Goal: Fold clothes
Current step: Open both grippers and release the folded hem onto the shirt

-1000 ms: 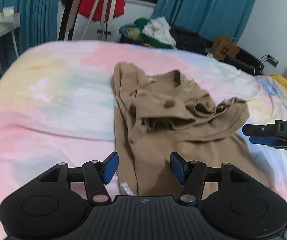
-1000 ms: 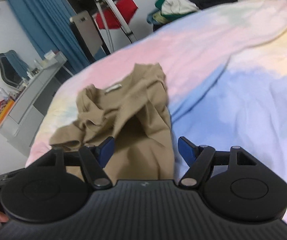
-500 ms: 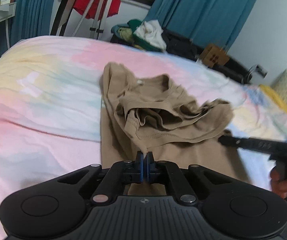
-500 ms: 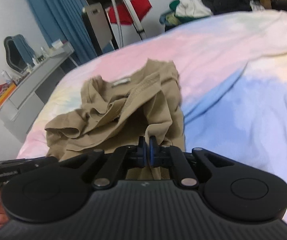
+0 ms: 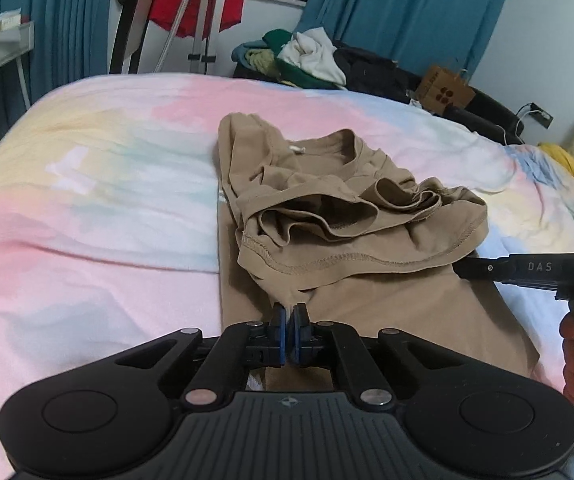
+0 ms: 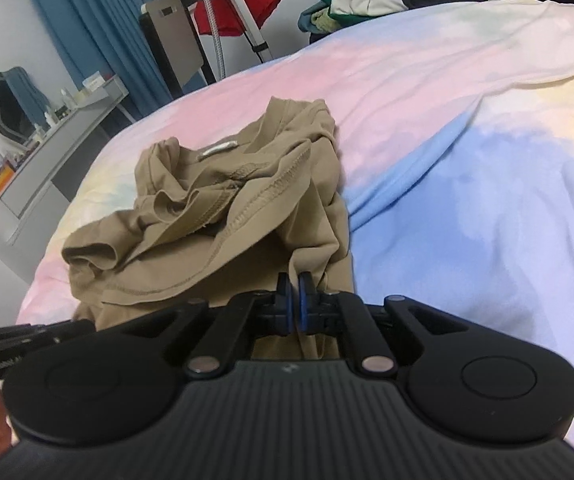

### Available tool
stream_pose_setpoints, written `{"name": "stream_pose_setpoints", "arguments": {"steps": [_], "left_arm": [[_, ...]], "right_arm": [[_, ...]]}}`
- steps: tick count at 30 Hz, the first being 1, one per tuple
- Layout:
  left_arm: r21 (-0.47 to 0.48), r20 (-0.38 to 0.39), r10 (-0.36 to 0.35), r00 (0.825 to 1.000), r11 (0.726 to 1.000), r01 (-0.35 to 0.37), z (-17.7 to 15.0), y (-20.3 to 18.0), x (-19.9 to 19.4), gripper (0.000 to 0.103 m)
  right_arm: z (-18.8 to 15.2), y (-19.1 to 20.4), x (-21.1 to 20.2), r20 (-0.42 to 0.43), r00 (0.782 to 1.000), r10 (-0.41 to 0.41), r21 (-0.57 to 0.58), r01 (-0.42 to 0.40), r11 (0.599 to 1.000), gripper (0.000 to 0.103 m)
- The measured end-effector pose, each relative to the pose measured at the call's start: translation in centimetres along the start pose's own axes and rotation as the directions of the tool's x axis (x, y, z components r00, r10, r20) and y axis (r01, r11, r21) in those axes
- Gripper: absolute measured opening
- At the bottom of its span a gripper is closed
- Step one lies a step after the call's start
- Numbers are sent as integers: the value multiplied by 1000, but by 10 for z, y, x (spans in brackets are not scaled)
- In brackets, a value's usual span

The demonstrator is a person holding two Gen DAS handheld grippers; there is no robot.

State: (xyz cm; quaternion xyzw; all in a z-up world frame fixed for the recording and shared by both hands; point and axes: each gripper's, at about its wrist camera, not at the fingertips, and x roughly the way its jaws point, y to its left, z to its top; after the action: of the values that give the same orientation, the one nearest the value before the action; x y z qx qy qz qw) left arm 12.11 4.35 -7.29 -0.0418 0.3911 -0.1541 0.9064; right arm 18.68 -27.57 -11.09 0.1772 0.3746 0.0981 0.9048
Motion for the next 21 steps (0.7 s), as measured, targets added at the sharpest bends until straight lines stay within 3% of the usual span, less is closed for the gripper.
{"name": "stream_pose_setpoints", "arguments": {"steps": [2,8,11,13,15,18,21], "left_arm": [[-4,16,4,1000,1000,-4,1,-2,-9,7],[11,67,24,997,1000,-25,-7,-17,-44,26],[41,92,46,995,998,-50,-16,-31,-64,43],[55,113,45,993,997,-51,-22,-41,-79,50],[61,132,34,991,997,-42,-27,-48,-94,59],[61,173,11,985,998,-22,-35,-57,-116,79],[55,195,4,981,998,-15,-44,-62,-129,87]], "right_arm": [[0,2,-10,15,1000,-6,6,6,1000,9],[-4,15,-53,93,996,-5,-32,8,999,10],[-11,26,-72,120,993,-2,-74,11,997,14],[-18,34,-84,133,991,4,-111,11,994,29],[-23,40,-95,139,990,11,-133,7,991,55],[-29,50,-111,162,987,4,-169,24,985,69],[-38,55,-121,181,983,-9,-182,42,982,71]]}}
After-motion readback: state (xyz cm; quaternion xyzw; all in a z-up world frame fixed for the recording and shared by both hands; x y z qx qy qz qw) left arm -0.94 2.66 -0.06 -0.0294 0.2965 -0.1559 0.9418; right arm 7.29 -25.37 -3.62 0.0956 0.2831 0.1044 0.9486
